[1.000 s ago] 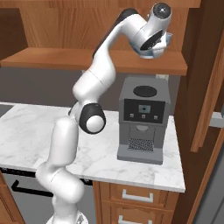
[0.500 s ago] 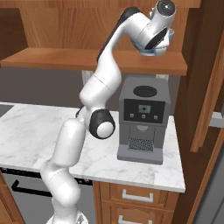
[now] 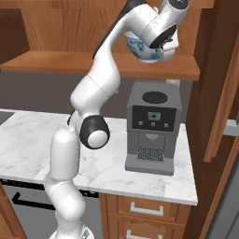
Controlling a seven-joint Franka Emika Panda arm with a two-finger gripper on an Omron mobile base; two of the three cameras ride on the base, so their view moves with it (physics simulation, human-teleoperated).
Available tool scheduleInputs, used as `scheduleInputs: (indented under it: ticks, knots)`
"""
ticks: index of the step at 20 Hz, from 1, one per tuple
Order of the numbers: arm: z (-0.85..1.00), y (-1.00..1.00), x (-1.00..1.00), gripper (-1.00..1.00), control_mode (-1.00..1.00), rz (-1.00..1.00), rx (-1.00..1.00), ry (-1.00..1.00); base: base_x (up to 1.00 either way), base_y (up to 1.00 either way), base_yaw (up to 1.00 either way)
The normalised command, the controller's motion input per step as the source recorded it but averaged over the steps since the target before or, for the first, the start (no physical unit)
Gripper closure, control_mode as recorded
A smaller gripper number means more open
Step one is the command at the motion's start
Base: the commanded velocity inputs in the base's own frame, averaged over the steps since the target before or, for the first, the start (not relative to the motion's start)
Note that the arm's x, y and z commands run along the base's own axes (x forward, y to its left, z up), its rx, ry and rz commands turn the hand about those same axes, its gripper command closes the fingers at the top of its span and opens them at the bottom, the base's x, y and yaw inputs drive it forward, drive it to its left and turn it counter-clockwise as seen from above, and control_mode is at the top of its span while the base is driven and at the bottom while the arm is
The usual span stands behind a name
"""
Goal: Move the bowls from the cabinet to the plates on the dining table.
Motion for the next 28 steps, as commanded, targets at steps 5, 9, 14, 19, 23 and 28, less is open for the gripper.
scheduleInputs:
  ticks: [5, 9, 14, 19, 23, 28]
  knots:
    - [0.06, 0.44, -0.86, 1.0, -1.0, 0.11, -0.05, 0.0, 0.0, 0.0, 0.0]
    - [0.01, 0.29, -0.95, 1.0, -1.0, 0.09, -0.06, -0.02, 0.0, 0.0, 0.0]
    - [-0.04, 0.17, -0.96, 1.0, -1.0, 0.1, -0.06, -0.05, 0.0, 0.0, 0.0]
    - [-0.16, 0.13, -0.94, 1.0, -1.0, 0.09, -0.07, -0.12, 0.0, 0.0, 0.0]
    - [-0.2, 0.18, -0.94, 1.0, -1.0, 0.08, -0.09, -0.12, 0.0, 0.0, 0.0]
    - [-0.25, 0.47, -0.92, 1.0, -1.0, 0.06, -0.15, -0.09, 0.0, 0.0, 0.0]
